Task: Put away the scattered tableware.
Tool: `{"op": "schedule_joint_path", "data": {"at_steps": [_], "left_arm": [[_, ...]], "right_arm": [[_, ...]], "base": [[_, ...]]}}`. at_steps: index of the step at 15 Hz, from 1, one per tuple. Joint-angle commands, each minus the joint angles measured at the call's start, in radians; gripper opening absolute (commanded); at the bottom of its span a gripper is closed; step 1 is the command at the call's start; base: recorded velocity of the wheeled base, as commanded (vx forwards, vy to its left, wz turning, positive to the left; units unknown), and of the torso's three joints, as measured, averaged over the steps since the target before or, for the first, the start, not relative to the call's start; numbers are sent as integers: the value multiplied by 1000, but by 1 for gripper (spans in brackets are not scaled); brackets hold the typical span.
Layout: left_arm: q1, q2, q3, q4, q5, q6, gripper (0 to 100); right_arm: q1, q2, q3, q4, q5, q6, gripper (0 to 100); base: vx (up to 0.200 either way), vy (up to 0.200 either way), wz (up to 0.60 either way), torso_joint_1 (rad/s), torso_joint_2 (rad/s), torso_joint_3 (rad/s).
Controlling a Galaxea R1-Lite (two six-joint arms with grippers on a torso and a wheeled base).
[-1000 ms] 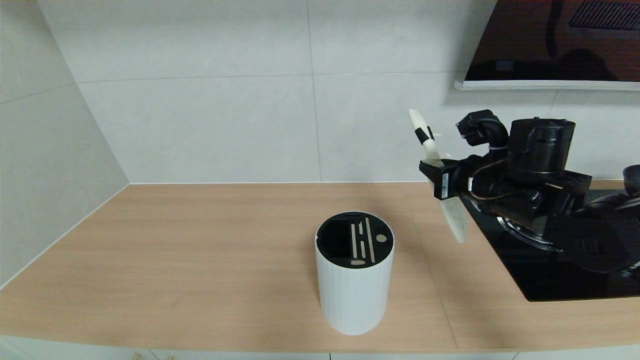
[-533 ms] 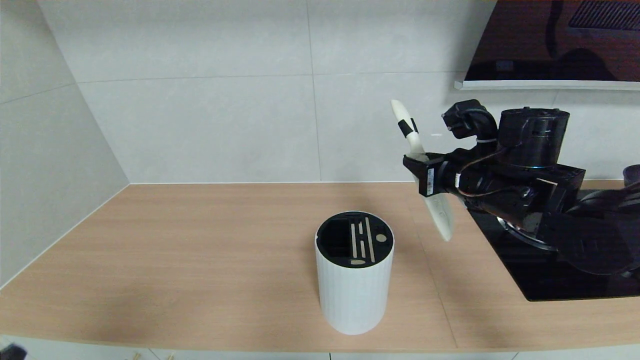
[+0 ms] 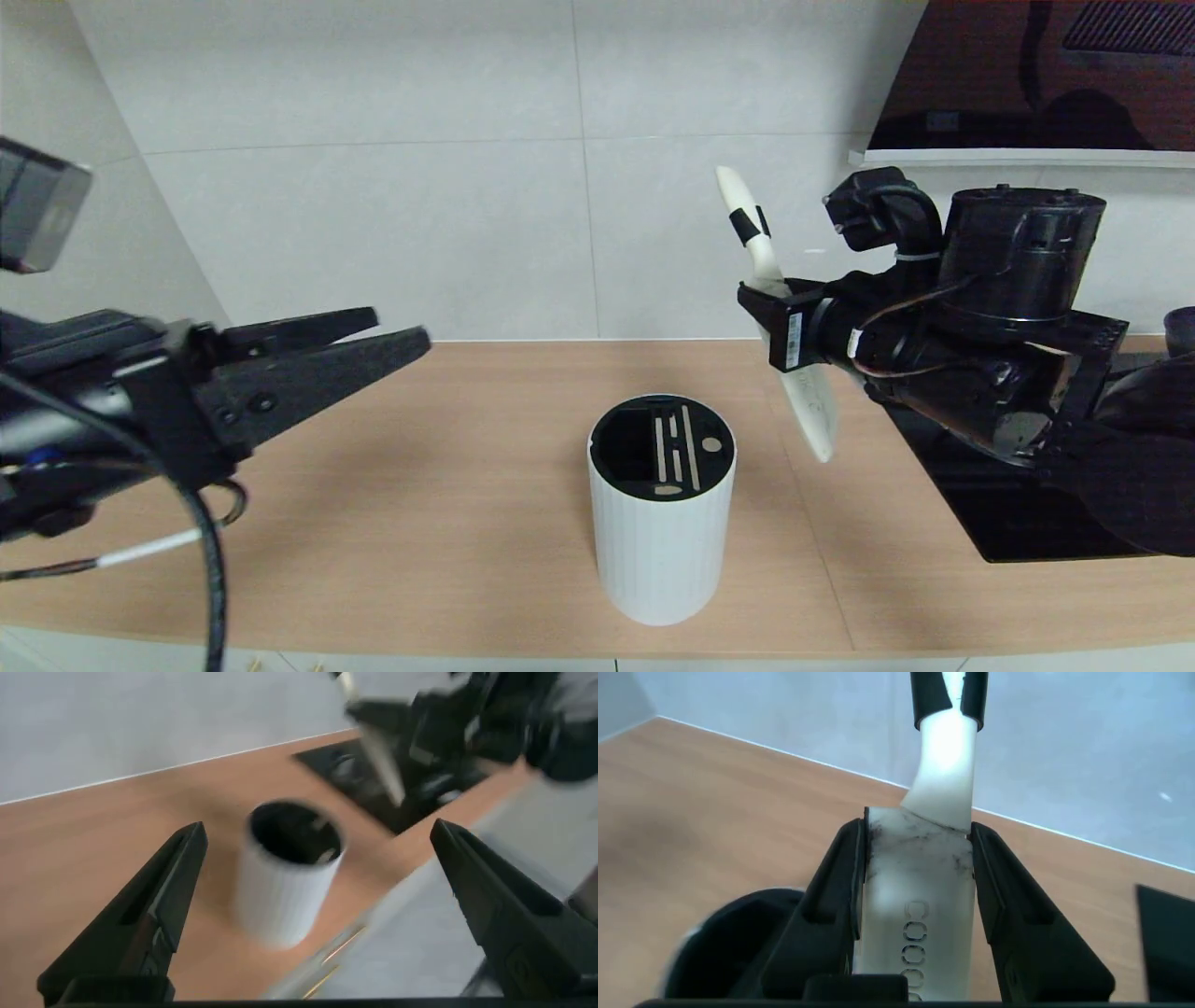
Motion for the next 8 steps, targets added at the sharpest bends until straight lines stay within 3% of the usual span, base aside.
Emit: {"op": "schedule_joint_path", "data": {"at_steps": [1, 2, 4, 5, 8], "left_arm": [[-135, 269, 61, -253, 6, -163, 100], [-169, 311, 78, -379, 36, -266, 100], [-190, 367, 78, -578, 86, -418, 100], [-192, 379, 79, -620, 85, -445, 100], [-221, 416, 76, -627, 103, -435, 100]], "right_arm": [[59, -5, 11, 1, -9, 0, 0], [79, -5, 22, 1, -11, 0, 0], [104, -11, 34, 3, -14, 0, 0], [116, -11, 37, 3, -21, 0, 0], [154, -2, 39, 1, -32, 0, 0]], "base": [[0, 0, 0, 0, 0, 0], [0, 0, 0, 0, 0, 0], [0, 0, 0, 0, 0, 0], [0, 0, 0, 0, 0, 0], [0, 0, 0, 0, 0, 0]]}}
